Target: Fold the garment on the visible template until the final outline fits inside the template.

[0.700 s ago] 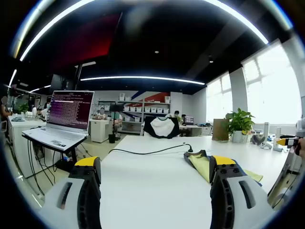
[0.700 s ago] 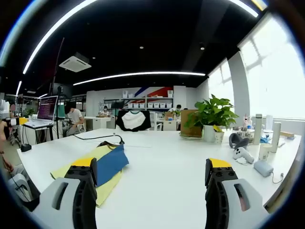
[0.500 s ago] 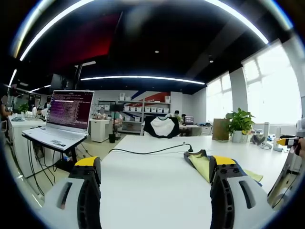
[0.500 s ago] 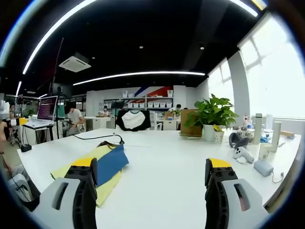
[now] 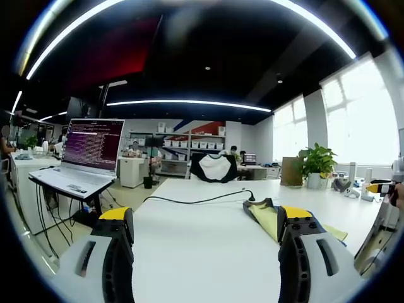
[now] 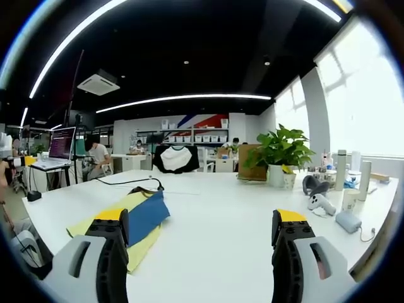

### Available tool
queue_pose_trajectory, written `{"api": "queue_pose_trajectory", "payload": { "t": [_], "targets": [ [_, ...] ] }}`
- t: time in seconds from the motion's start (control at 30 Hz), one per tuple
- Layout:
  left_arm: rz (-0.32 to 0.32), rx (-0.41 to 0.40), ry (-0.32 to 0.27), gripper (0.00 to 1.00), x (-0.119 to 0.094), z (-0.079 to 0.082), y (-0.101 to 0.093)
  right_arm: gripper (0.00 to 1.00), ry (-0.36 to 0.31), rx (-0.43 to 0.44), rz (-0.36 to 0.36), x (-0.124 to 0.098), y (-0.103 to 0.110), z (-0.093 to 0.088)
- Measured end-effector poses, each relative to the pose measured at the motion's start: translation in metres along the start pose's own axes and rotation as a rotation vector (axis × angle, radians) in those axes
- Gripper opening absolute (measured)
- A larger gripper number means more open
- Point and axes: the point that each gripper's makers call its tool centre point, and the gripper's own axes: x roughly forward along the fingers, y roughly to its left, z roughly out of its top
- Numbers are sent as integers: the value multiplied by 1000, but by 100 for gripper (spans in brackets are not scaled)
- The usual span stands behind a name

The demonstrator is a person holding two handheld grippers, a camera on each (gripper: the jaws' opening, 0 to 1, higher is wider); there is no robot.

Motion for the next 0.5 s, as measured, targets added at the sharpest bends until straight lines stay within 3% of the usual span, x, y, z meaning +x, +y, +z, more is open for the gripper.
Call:
{"api": "queue_pose_trajectory", "payload": {
  "t": [0.5],
  "targets": [
    [-6, -4, 6, 100, -3, -1, 0, 97, -12, -9, -5, -2, 0, 2]
  ]
}}
